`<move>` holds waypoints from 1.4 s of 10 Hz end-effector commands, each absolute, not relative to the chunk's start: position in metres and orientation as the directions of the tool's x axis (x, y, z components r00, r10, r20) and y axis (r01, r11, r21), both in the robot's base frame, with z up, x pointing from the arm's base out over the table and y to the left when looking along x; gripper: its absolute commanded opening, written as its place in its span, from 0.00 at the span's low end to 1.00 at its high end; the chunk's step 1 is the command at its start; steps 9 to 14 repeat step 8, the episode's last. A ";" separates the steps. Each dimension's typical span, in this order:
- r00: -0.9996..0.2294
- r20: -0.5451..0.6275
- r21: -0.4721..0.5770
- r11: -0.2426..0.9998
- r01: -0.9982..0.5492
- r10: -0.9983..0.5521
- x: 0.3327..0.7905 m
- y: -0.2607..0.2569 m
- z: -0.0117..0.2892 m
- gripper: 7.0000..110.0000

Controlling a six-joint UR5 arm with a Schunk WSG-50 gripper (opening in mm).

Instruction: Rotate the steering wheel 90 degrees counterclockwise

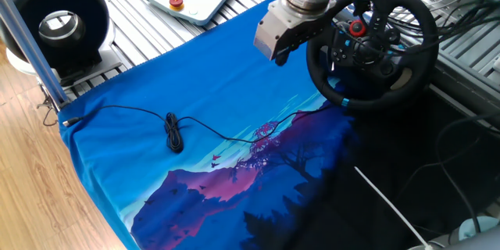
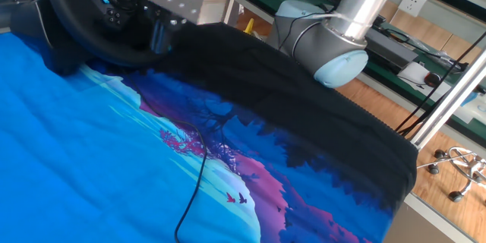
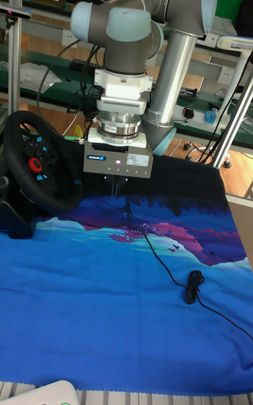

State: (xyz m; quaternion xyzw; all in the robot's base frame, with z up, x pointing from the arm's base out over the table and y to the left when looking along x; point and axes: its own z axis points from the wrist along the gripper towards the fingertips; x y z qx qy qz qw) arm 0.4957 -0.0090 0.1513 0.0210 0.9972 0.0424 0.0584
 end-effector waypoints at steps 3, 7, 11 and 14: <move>-0.989 -0.129 0.116 0.991 0.060 0.075 0.509 0.004 0.152 0.00; -0.992 -0.117 0.099 0.994 0.036 0.048 0.509 0.000 0.148 0.00; -0.992 -0.118 0.102 0.994 0.035 0.047 0.511 0.001 0.147 0.00; -0.992 -0.118 0.102 0.994 0.035 0.047 0.511 0.001 0.147 0.00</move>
